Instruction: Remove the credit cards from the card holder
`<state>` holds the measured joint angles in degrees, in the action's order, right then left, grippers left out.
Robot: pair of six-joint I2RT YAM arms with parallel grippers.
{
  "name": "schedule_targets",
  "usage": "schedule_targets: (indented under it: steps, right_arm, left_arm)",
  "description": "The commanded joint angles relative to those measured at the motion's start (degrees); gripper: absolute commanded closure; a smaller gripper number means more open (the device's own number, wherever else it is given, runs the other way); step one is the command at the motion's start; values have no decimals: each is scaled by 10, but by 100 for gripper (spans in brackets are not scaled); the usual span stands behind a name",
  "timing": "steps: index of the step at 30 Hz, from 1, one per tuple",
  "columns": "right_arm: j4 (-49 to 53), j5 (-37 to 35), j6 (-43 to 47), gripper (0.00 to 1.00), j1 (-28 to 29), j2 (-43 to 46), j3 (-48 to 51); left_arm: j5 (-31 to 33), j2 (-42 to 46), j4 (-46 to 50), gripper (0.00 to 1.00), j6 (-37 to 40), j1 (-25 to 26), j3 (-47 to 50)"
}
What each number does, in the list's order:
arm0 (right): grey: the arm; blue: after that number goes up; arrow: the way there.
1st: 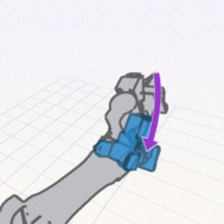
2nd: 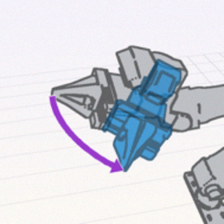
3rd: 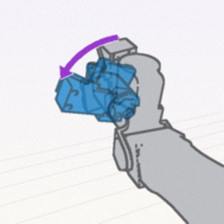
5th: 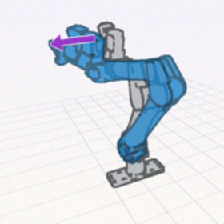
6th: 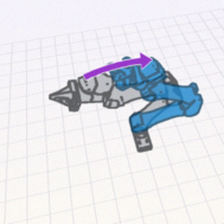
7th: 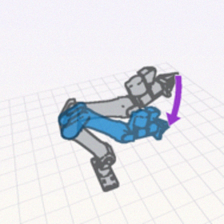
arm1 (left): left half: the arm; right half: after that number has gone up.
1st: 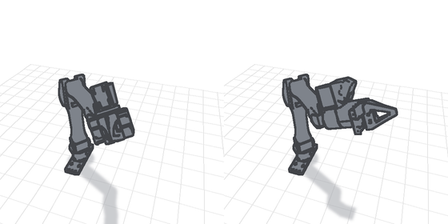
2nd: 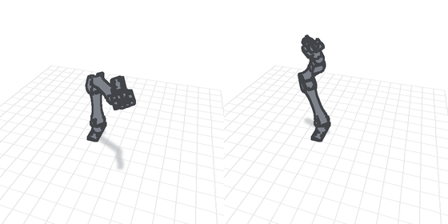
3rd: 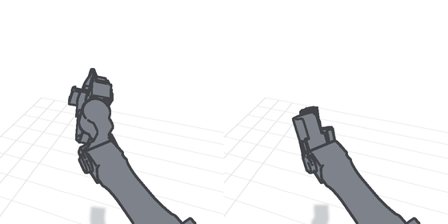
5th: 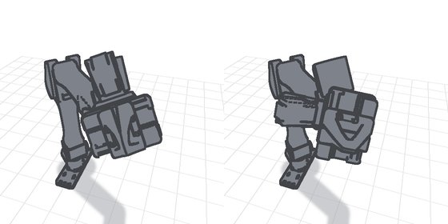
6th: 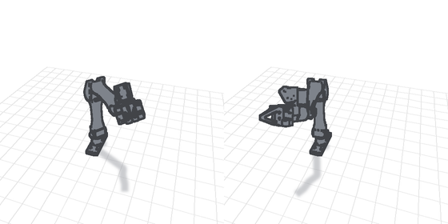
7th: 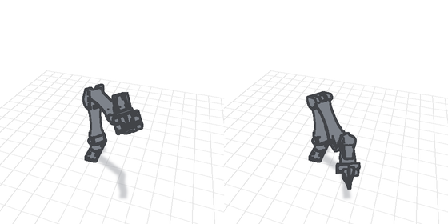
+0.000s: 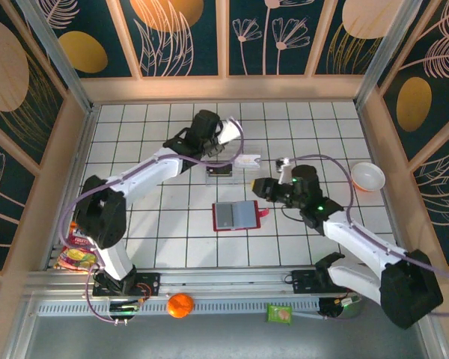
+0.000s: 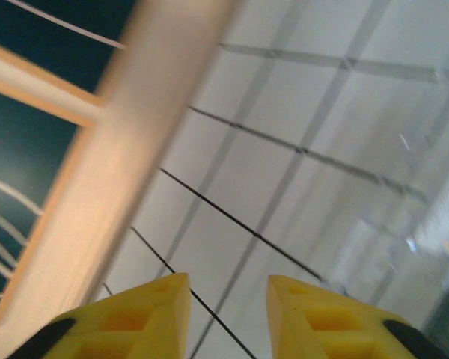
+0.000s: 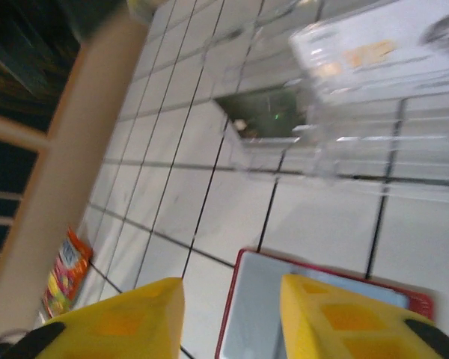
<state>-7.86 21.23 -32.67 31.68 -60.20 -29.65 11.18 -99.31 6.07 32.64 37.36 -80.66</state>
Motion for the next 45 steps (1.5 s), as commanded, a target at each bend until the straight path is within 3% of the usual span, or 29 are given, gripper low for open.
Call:
schedule_targets:
  steps: [1,2,4,6,7,11,17,23,34,39,45]
  right_arm:
    - [44,-74,58,57,70,-50,-38]
    - [57,-93,69,56,96,-76,-53]
    - [91,-148,93,55,147,-126,-89]
    - [121,-197,118,54,193,-176,-124]
    - [135,-215,126,54,210,-196,-140]
    - [177,-263,141,55,259,-280,-189]
    - [215,-315,151,59,307,-345,-231]
    - [236,-343,150,62,324,-362,-244]
    - [260,-350,150,63,339,-403,-251]
    - [245,-350,145,82,338,-395,-239]
    - [180,-335,136,96,324,-346,-207]
  left_arm:
    - [27,87,-91,52,-242,-17,1]
    - [29,114,-117,40,-315,-25,32]
    - [21,166,-172,28,-434,-41,110]
    - [35,220,-229,2,-521,-47,197]
    - [40,241,-241,1,-547,-49,226]
    - [75,309,-182,1,-625,-54,291]
    - [23,382,-102,1,-683,-97,373]
    - [-21,402,-100,4,-697,-102,434]
    - [-55,387,-103,8,-696,-102,446]
    - [-85,374,-97,11,-691,-102,447]
    - [-157,352,-114,25,-696,-101,469]
